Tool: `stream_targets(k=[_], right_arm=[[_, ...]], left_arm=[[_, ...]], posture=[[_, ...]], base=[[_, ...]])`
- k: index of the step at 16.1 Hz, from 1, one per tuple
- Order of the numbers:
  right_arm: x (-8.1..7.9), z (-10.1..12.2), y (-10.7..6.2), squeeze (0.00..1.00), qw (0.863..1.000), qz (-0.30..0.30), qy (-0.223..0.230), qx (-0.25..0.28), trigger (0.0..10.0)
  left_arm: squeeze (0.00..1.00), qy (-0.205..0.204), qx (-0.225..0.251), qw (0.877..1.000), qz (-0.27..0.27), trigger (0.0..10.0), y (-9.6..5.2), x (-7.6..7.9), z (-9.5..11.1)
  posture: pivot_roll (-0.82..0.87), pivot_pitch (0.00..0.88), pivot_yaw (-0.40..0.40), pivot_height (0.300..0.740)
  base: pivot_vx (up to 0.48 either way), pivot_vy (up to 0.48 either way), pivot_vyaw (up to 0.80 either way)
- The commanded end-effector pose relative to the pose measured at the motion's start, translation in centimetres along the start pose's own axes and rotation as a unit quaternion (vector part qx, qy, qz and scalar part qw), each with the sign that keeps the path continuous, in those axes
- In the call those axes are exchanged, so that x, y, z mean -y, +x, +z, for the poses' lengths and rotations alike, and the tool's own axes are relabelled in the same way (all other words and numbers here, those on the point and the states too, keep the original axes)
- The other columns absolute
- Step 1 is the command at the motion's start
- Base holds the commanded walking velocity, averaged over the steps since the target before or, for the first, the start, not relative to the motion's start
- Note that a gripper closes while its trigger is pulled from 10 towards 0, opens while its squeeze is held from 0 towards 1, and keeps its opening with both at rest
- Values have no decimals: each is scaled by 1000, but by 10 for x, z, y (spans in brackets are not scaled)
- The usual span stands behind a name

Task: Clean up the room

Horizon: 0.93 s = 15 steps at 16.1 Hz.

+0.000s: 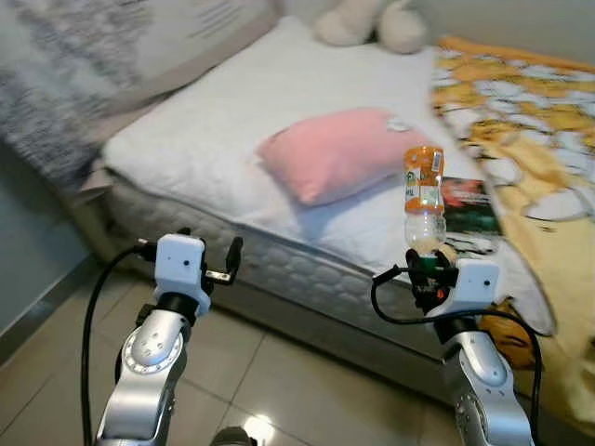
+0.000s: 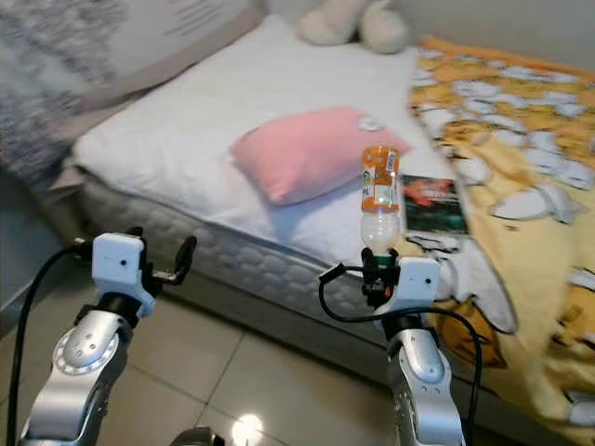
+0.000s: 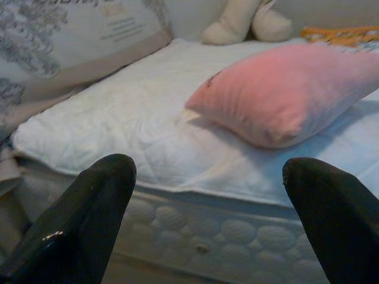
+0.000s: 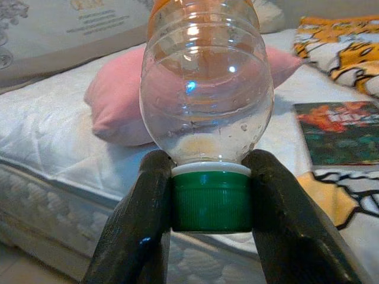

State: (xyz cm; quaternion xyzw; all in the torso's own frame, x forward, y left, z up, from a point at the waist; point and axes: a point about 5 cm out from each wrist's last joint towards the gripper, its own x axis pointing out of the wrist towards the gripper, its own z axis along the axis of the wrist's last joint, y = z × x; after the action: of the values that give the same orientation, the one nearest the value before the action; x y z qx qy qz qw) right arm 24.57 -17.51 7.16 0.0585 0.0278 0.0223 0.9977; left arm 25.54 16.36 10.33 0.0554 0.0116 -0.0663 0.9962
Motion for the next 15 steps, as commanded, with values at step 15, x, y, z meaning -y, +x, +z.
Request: stream_targets(k=[15], right_arm=[[6, -6, 17, 0, 999, 10, 26, -20, 10000]], left_arm=[[0, 10, 21, 999, -23, 10000, 10, 14, 7]], posture=[[61, 0, 0, 731]], base=[[0, -243, 568]])
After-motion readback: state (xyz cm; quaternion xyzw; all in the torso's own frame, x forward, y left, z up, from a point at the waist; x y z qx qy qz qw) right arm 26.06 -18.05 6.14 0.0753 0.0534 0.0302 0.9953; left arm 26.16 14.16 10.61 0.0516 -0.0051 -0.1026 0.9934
